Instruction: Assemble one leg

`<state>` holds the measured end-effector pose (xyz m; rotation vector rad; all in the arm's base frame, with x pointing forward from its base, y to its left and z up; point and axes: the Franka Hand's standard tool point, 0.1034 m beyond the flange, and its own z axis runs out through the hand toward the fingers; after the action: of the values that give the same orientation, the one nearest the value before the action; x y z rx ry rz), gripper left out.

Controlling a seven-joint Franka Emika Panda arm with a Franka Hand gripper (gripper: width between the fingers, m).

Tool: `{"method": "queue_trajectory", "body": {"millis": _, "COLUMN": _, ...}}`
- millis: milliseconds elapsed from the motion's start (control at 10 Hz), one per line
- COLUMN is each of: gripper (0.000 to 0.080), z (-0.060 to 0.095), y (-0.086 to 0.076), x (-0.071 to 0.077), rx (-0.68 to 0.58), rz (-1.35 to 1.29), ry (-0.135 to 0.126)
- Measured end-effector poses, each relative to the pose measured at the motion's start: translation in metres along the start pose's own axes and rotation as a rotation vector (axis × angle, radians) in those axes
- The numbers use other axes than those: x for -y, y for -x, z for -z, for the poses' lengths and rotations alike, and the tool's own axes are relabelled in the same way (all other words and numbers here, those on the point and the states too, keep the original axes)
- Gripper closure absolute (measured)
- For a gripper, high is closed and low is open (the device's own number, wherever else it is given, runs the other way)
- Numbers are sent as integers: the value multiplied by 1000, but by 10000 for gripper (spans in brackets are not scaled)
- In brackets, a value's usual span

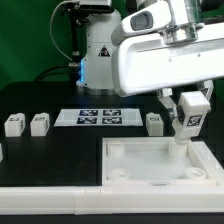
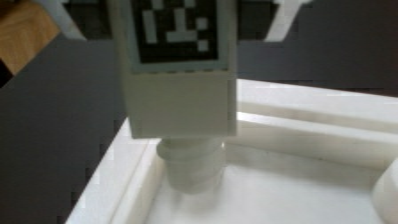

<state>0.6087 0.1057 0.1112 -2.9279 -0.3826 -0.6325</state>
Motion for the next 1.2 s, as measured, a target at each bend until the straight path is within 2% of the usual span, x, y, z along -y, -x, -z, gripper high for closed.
{"method": "queue_trajectory", "body": {"millis": 200, "gripper": 508, "z": -2, "y": 0, "x": -2, "rx": -22, "rz": -5, "ry": 9}}
{"method": "queue_trajectory", "body": {"millis": 400, "gripper": 508, "z": -9, "y": 0, "x": 8, "rx": -24, "rz": -22, "ry": 0}}
{"method": "queue_trajectory", "body": {"millis": 600, "gripper": 508, "z": -13, "y": -6, "x": 8, "rx": -60, "rz": -20, "ry": 6}}
{"method": "queue_trajectory", "body": {"millis": 700, "gripper": 508, "z": -14, "y": -12, "x": 1, "rx": -144, "rz": -14, "ry": 35}}
{"method": "queue_trajectory", "body": {"millis": 800, "gripper": 508, "z": -22, "y": -7, "x": 0, "rx": -153, "rz": -19, "ry": 40}}
{"method": "queue_trajectory", "body": {"millis": 1000, "gripper": 508, "z": -24, "y": -11, "x": 0, "rx": -159, "rz": -20, "ry": 39}}
{"method": "queue_trajectory", "body": {"millis": 1100, "gripper": 508, "z": -25, "y": -13, "x": -2, "rx": -195, "rz": -23, "ry": 51}}
{"method": "queue_trajectory", "body": {"millis": 1200, "gripper": 508, "z": -30, "y": -11, "x": -1, "rx": -191, "rz": -25, "ry": 48}}
